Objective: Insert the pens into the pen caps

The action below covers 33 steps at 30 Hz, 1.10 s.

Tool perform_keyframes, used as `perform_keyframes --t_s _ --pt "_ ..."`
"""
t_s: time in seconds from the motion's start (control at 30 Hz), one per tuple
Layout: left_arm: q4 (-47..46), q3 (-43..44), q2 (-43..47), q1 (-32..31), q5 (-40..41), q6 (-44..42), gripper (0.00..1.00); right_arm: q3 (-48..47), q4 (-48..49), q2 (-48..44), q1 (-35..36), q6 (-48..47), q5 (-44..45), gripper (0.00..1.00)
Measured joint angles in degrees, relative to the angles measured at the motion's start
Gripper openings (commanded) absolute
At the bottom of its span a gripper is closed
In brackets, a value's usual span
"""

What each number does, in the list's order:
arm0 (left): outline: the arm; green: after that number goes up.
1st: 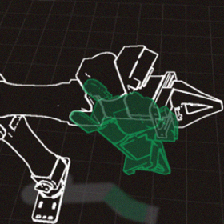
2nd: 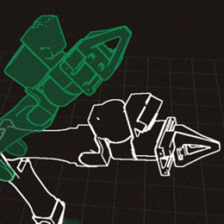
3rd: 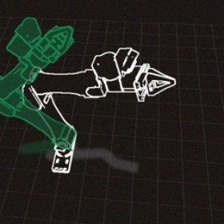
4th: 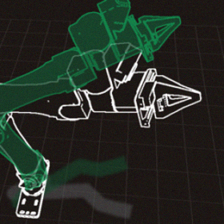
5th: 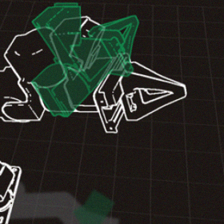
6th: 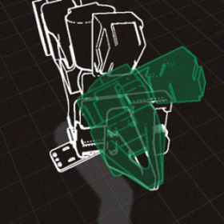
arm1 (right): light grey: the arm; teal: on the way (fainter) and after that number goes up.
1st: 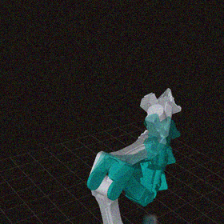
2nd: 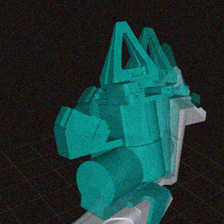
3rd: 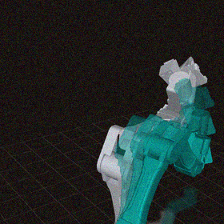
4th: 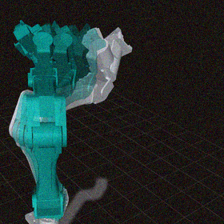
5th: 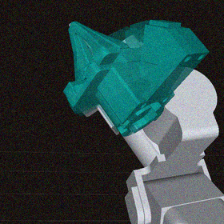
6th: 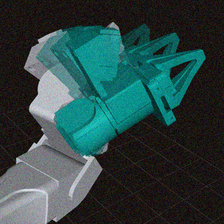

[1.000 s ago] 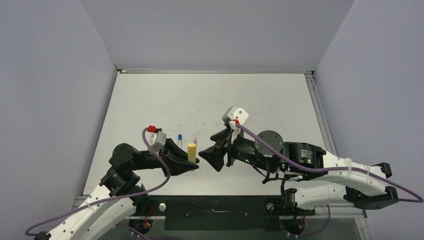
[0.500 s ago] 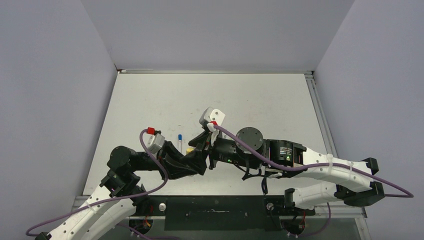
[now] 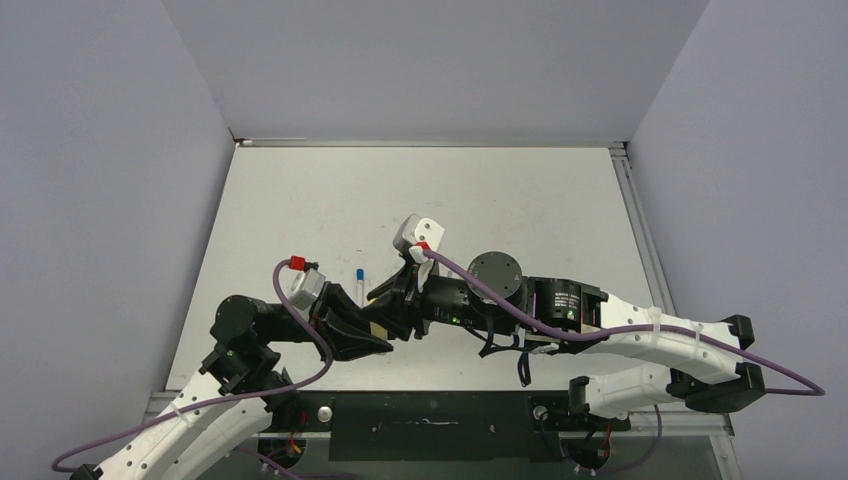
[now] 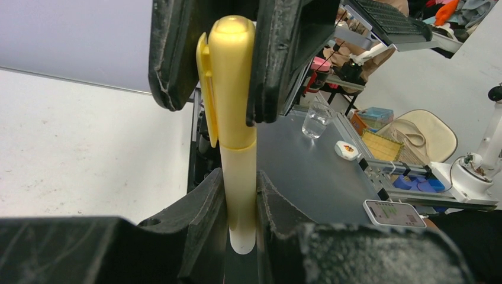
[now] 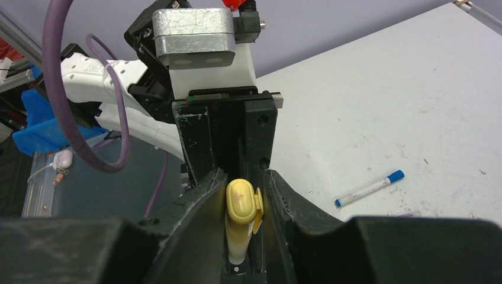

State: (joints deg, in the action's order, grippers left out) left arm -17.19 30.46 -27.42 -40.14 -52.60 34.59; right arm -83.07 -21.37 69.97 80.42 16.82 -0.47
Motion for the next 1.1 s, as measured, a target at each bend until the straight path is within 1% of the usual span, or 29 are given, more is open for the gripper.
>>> perform_keyframes --t_s 0.07,0.1,0.13,0.5,1.1 --pt "-1.0 -0.1 0.0 0.0 -0.2 0.9 0.0 0.0 0.4 0.0 -0.1 0.1 -0.2 0.09" --pt "-1.5 -0.2 0.0 0.0 -0.2 1.2 0.0 0.0 0.5 0.0 -0.1 0.2 -0.3 0.06" --pt "-2.0 -0.3 0.0 0.0 -0.2 1.5 0.0 0.0 0.6 0.0 -0.1 0.1 -0.4 0.05" --pt "-4.5 -0.6 -1.0 0.0 -0.3 3.8 0.0 1.3 2.1 -0.9 -0.2 0.1 -0.6 0.05" --pt "-0.9 2.9 -4.5 -0.3 -2.6 3.5 0.0 6.3 6.7 -3.9 -1.0 -0.2 -2.0 0.05"
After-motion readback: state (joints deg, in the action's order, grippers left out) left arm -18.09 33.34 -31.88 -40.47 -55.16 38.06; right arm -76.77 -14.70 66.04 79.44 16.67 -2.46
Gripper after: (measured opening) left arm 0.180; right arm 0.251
